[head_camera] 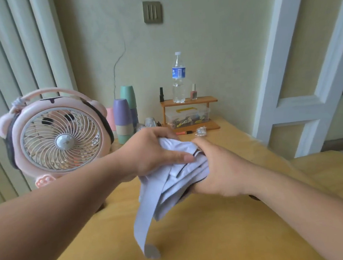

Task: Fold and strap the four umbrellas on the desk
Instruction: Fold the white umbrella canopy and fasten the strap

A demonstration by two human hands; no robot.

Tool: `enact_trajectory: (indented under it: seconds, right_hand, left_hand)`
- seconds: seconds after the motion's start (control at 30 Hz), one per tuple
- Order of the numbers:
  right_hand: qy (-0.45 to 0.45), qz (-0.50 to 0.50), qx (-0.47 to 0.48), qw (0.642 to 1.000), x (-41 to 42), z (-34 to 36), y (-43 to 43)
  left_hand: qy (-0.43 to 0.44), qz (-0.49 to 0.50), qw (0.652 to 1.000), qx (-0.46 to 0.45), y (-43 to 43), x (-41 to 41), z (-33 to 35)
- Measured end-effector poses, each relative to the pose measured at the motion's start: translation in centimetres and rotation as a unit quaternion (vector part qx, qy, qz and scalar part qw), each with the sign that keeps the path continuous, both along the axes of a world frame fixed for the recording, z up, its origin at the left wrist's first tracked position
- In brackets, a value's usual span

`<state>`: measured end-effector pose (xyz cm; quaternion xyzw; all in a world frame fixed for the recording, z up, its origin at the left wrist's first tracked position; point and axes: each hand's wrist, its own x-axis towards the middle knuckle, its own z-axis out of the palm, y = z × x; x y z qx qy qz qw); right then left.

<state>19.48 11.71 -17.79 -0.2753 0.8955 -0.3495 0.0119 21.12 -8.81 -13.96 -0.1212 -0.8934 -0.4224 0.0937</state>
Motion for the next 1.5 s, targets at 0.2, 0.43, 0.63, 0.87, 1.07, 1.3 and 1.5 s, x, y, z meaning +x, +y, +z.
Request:
enact_trajectory:
  seconds: [0.2, 0.43, 0.63, 0.87, 1.07, 1.3, 1.5]
  right_hand:
    - [0.115, -0.117, 0.208, 0.964, -0.1, -1.0, 0.8]
    - [-0.010, -0.057, 0.109, 0.992, -0.7, -1.1, 0.2]
    - [0.000, 0.001, 0.115, 0.993, -1.5, 1.1, 3.1]
    - [-0.001, -0.055, -0.311, 0.949, -3.4, -2.7, 4.4]
    - [0.012, -0.118, -0.283, 0.952, -4.7, -1.7, 4.0]
    - [0.238, -0.054, 0.105, 0.964, -3.0, -1.6, 4.0]
    - [0.337, 0.043, 0.320, 0.885, -3.4, -4.4, -0.1]
  left_hand:
    - [-0.032, -0.060, 0.998, -0.015, -2.2, -0.4, -1.5]
    - [0.119, -0.080, 0.965, -0.220, -2.4, -0.5, -1.2]
    - [0.000, 0.043, 0.998, -0.049, -3.9, -0.9, -1.8]
    - [-0.073, 0.064, 0.985, 0.140, -3.6, -0.9, -4.1]
    - [-0.101, 0.036, 0.977, 0.186, -2.6, -1.5, -5.3]
    - [-0.232, 0.017, 0.939, 0.254, -2.1, -1.8, -6.8]
    - [-0.389, -0.094, 0.882, 0.249, -1.9, -1.8, -7.1]
